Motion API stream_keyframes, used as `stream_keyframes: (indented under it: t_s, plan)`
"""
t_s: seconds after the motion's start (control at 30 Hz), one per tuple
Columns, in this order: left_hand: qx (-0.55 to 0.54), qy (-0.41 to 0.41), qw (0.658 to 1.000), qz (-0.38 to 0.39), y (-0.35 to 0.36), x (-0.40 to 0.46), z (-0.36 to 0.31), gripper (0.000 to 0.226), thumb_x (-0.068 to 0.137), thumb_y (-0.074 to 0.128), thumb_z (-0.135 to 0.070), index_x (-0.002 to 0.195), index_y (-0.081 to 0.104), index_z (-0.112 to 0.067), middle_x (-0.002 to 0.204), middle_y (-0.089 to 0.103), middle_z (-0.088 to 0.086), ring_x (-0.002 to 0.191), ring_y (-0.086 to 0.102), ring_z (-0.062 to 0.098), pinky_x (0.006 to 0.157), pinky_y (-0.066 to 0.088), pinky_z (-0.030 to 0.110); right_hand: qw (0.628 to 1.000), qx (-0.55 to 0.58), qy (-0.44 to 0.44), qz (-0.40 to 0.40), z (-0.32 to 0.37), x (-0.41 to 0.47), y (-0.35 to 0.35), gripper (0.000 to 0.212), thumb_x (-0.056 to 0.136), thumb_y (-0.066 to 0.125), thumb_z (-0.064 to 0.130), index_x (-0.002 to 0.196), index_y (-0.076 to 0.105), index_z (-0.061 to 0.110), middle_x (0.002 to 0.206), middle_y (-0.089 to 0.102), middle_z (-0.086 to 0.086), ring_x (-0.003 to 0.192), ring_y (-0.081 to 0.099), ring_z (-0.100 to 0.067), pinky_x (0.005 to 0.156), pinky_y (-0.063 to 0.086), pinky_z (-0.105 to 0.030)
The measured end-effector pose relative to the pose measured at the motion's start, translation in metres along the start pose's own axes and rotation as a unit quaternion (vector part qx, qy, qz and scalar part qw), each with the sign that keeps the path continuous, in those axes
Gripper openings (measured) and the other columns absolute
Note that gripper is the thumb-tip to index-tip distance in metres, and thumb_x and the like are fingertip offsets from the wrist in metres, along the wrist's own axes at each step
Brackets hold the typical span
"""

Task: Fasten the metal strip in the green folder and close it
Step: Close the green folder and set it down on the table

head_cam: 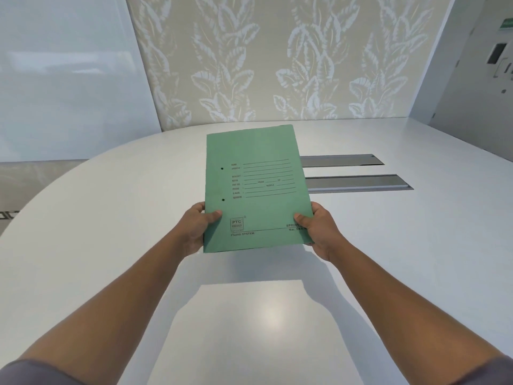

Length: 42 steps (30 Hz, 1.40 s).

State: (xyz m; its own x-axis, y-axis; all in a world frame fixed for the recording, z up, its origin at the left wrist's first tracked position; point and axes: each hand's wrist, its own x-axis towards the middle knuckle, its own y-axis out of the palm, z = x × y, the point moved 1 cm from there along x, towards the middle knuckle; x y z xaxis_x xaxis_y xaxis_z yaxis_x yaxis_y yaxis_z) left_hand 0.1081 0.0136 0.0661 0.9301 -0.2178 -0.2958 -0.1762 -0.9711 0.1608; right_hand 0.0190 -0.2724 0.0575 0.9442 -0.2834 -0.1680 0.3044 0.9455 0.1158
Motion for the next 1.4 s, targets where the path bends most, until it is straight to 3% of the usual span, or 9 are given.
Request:
stream_keyframes:
  t_s: [0.1,0.3,0.43,0.53,0.67,0.8,1.0,1.13,1.4]
  plan:
    - [0.002,-0.017,1.000,-0.007,-0.013,0.009,0.013,0.035,0.097,0.062,-0.008,0.128,0.053,-0.021,0.110,0.077,0.008,0.097,0.074,0.032,0.065,0.061,0.043,1.000,-0.008,0.003,-0.005,-0.002,0.016,0.015,0.025,0.097,0.063,0.008,0.110,0.064,0.028,0.102,0.079,0.004,0.081,0.074,-0.015,0.055,0.057,-0.029]
    - [0.008,0.007,0.994,-0.111,-0.033,0.050,0.001,0.044,0.096,0.062,-0.005,0.133,0.048,-0.025,0.108,0.074,0.005,0.084,0.075,0.026,0.057,0.060,0.037,0.998,-0.050,0.005,0.027,0.000,0.057,0.052,0.027,0.102,0.057,0.015,0.119,0.059,0.035,0.107,0.076,0.009,0.090,0.072,-0.014,0.069,0.055,-0.036]
    - [0.010,0.025,0.988,-0.150,-0.047,0.085,-0.016,0.048,0.095,0.062,-0.003,0.136,0.047,-0.024,0.102,0.072,0.000,0.080,0.074,0.022,0.049,0.058,0.032,0.993,-0.105,-0.015,0.055,0.003,0.089,0.068,0.044,0.098,0.055,0.004,0.117,0.055,0.044,0.094,0.075,0.020,0.080,0.071,-0.008,0.062,0.054,-0.029]
    - [0.015,0.031,0.985,-0.169,-0.055,0.112,-0.025,0.050,0.095,0.062,-0.002,0.138,0.048,-0.023,0.102,0.071,0.000,0.080,0.073,0.021,0.053,0.058,0.031,0.983,-0.170,-0.042,0.054,0.000,0.111,0.078,0.051,0.094,0.055,-0.003,0.110,0.058,0.045,0.080,0.075,0.025,0.072,0.071,-0.002,0.061,0.057,-0.020]
    - [0.057,0.052,0.979,-0.189,-0.061,0.142,-0.025,0.040,0.093,0.061,0.001,0.127,0.059,-0.021,0.094,0.071,-0.003,0.073,0.072,0.016,0.048,0.056,0.027,0.973,-0.221,-0.064,0.032,-0.007,0.138,0.093,0.047,0.090,0.059,-0.002,0.122,0.064,0.032,0.101,0.075,0.010,0.092,0.070,-0.014,0.072,0.056,-0.027]
    - [0.126,0.076,0.964,-0.221,-0.067,0.168,-0.022,0.030,0.093,0.059,0.001,0.111,0.065,-0.021,0.097,0.071,0.000,0.070,0.069,0.012,0.041,0.052,0.019,0.962,-0.268,-0.051,0.028,-0.022,0.165,0.104,0.041,0.091,0.062,0.004,0.126,0.063,0.026,0.113,0.072,0.005,0.097,0.067,-0.019,0.064,0.049,-0.021]
    - [0.254,0.096,0.928,-0.256,-0.082,0.197,-0.017,0.026,0.090,0.060,-0.005,0.111,0.069,-0.017,0.101,0.071,0.001,0.081,0.069,0.023,0.055,0.048,0.022,0.930,-0.364,-0.054,0.022,-0.031,0.193,0.121,0.035,0.091,0.063,0.013,0.125,0.060,0.021,0.123,0.071,0.000,0.111,0.064,-0.027,0.094,0.054,-0.044]
    - [0.305,0.093,0.908,-0.272,-0.090,0.209,-0.019,0.022,0.090,0.059,-0.007,0.106,0.068,-0.019,0.095,0.068,-0.001,0.066,0.060,0.005,0.044,0.041,0.016,0.891,-0.450,-0.044,0.023,-0.033,0.202,0.132,0.028,0.092,0.060,0.025,0.120,0.057,0.024,0.118,0.071,0.004,0.104,0.065,-0.026,0.082,0.051,-0.037]
    - [0.381,0.059,0.884,-0.266,-0.099,0.224,-0.018,0.011,0.091,0.061,-0.011,0.100,0.067,-0.011,0.092,0.067,0.006,0.067,0.060,0.020,0.049,0.038,0.025,0.869,-0.493,-0.034,0.032,-0.033,0.211,0.137,0.027,0.084,0.055,0.023,0.110,0.060,0.022,0.105,0.071,0.002,0.091,0.064,-0.026,0.068,0.045,-0.033]
